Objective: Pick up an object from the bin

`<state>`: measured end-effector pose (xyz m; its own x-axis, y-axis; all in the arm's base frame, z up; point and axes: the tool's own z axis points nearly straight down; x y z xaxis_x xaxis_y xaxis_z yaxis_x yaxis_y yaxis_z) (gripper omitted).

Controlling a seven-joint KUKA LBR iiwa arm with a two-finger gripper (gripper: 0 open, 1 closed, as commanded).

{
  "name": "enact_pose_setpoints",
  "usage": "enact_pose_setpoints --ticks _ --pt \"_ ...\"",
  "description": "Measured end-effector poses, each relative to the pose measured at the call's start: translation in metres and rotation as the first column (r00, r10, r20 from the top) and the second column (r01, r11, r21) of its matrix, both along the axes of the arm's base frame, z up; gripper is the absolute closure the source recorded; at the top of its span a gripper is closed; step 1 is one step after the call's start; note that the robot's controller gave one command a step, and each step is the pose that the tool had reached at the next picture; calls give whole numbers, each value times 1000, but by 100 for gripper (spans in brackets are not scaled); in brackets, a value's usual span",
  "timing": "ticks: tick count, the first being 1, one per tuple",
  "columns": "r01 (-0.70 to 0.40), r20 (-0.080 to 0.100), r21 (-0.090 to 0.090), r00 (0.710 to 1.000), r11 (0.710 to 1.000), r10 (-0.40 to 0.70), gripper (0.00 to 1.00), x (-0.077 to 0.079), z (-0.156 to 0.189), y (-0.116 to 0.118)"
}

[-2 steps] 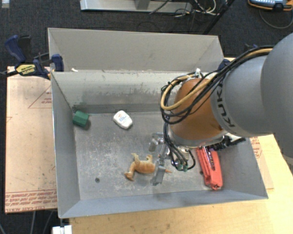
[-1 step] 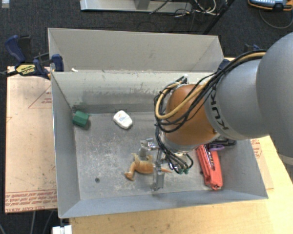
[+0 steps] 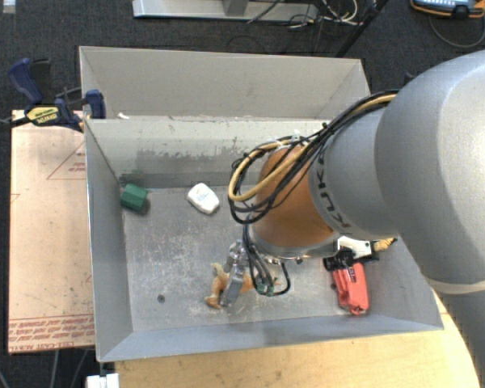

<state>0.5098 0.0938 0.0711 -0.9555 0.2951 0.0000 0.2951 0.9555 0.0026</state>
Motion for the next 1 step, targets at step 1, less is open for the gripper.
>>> enact_pose_setpoints --ticks 1 --pt "0 0 0 1000 1000 0 100 0 0 0"
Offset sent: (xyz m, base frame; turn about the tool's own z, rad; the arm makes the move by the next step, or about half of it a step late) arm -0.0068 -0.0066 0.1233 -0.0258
